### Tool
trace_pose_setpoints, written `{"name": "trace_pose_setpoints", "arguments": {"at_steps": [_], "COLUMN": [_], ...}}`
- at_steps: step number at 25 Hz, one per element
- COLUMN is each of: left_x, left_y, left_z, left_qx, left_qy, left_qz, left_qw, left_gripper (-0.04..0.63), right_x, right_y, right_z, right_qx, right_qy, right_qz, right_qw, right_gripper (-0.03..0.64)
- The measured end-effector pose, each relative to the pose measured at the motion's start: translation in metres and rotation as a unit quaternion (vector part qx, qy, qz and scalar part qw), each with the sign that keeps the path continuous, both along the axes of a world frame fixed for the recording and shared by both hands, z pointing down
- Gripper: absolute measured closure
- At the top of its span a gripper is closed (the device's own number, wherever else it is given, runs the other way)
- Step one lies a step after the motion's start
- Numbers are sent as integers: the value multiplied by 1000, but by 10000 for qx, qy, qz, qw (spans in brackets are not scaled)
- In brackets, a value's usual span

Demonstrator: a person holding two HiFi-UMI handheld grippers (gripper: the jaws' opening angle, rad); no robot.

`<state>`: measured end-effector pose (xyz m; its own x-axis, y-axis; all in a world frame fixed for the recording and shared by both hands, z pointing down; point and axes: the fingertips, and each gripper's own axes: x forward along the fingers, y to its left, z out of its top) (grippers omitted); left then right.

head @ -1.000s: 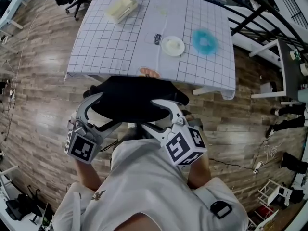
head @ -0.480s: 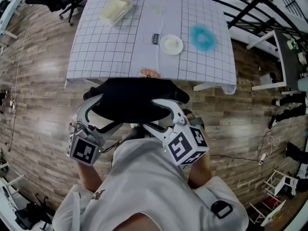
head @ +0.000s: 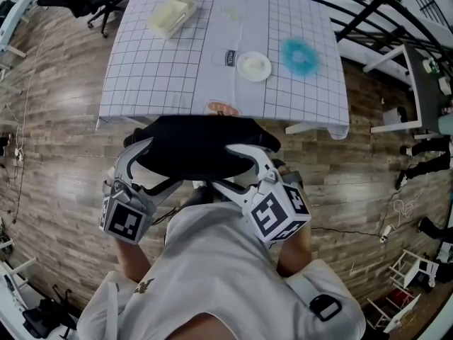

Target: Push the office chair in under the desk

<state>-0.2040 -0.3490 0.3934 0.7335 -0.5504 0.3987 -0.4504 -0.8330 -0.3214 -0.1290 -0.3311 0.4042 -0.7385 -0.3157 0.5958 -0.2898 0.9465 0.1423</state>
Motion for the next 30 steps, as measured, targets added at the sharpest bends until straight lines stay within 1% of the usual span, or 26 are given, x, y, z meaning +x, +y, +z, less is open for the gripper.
{"name": "trace_pose_setpoints", "arguments": {"at_steps": [22,25,30], "left_x": [2,1,-1], "left_y": [-16,-17,-22], "left_z": [-2,-1,-3], "left_qx": [-42,-37,-107], "left_qy": [-14,49,-86], "left_qz": [-39,8,-63], "left_qw": [10000,10000,9999], "left_gripper": [175,173,173], "right_x": [3,2,1], "right_y": [-15,-17,-20], "right_z": [-1,-1,-2], "right_qx": [30,26,18], "right_qy": [-27,-29,-57], "right_qz": [7,20,19], "right_qw": [10000,10000,10000], "right_gripper": [316,316,314]}}
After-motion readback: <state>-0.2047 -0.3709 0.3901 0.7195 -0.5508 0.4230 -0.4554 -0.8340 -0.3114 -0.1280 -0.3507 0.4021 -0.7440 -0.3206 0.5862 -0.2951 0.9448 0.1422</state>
